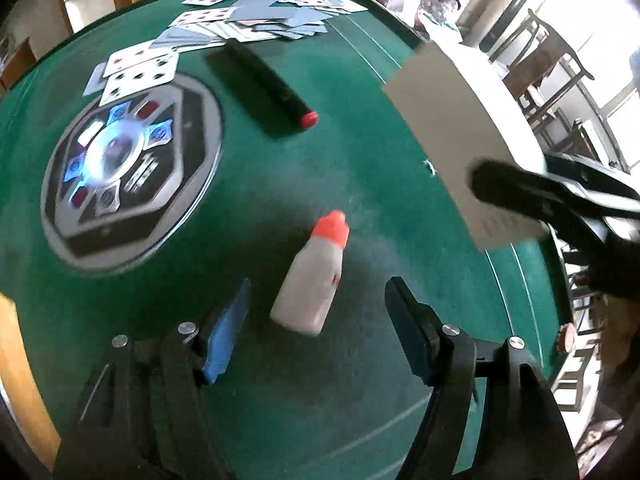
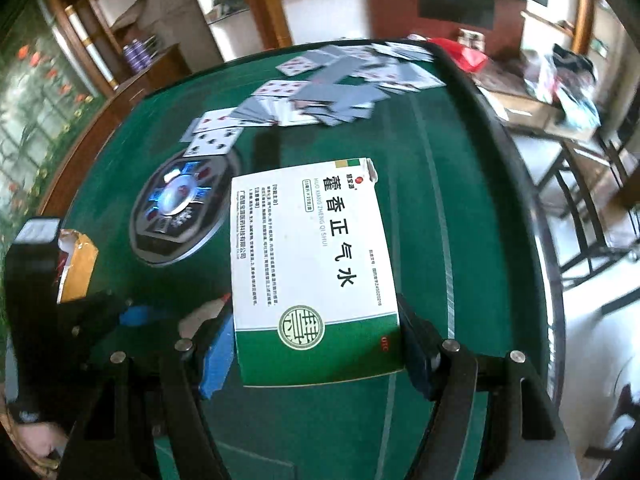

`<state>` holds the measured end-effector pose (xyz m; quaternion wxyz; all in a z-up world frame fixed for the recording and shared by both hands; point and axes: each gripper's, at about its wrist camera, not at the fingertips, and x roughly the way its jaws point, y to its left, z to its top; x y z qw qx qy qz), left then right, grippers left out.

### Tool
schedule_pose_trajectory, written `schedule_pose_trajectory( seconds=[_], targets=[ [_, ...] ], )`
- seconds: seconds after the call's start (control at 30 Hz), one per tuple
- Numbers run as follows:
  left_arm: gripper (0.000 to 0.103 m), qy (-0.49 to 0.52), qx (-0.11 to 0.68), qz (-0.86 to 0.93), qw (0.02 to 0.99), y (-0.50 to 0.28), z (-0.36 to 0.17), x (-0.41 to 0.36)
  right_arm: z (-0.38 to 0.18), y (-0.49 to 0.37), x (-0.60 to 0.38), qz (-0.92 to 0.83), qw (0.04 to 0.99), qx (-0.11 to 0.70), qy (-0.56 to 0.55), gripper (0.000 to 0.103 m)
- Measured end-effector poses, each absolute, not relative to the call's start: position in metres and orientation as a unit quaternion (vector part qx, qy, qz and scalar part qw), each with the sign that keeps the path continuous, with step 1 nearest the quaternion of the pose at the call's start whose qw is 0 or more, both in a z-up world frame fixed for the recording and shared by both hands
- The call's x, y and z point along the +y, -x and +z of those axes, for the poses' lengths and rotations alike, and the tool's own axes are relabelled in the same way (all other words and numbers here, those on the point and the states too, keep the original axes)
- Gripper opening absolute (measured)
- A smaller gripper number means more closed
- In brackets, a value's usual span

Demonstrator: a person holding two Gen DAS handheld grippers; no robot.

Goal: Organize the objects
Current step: 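Grasp the white-and-green medicine box with the right tool while the left tool moves to the white bottle, then grasp the orange-capped white bottle with the left tool while the right tool lifts the medicine box, then carry the bottle with the left tool while the right tool carries the medicine box toward the cardboard box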

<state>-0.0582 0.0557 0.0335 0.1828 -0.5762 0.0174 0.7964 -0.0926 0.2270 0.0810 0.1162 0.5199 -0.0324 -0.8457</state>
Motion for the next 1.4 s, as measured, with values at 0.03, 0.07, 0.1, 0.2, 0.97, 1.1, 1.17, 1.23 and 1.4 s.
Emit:
schedule_pose_trajectory(
  seconds=[0.03, 0.07, 0.1, 0.2, 0.97, 1.1, 1.17, 1.23, 1.4],
  targets=[
    [0.065, 0.577, 0.019, 0.796, 0.182, 0.061, 0.032, 0.058, 0.081, 0.089, 0.233, -0.846, 0.112, -0.038, -0.520, 0.072],
    [0.063, 0.579, 0.022, 0.795, 0.179, 0.065, 0.030, 0.057, 0.080, 0.086, 0.238, -0.845, 0.110, -0.044, -0.522, 0.072],
    [0.060, 0.581, 0.022, 0.795, 0.176, 0.067, 0.029, 0.057, 0.080, 0.085, 0.241, -0.844, 0.108, -0.047, -0.523, 0.072],
    [0.040, 0.581, 0.030, 0.795, 0.171, 0.070, 0.025, 0.059, 0.080, 0.079, 0.246, -0.845, 0.105, -0.053, -0.522, 0.072],
    [0.026, 0.596, -0.008, 0.797, 0.092, -0.012, 0.036, -0.020, 0.060, 0.049, 0.176, -0.818, 0.175, -0.054, -0.545, 0.072],
    [0.026, 0.598, -0.011, 0.798, 0.079, -0.025, 0.037, -0.029, 0.054, 0.048, 0.157, -0.811, 0.191, -0.044, -0.551, 0.072],
    [0.026, 0.598, -0.012, 0.798, 0.075, -0.029, 0.038, -0.032, 0.053, 0.047, 0.149, -0.808, 0.198, -0.039, -0.553, 0.072],
    [0.026, 0.596, -0.011, 0.800, 0.072, -0.029, 0.039, -0.034, 0.053, 0.048, 0.140, -0.807, 0.206, -0.031, -0.553, 0.072],
    [0.026, 0.590, -0.013, 0.805, 0.063, -0.037, 0.048, -0.044, 0.055, 0.050, 0.123, -0.804, 0.221, -0.020, -0.552, 0.072]
  ],
)
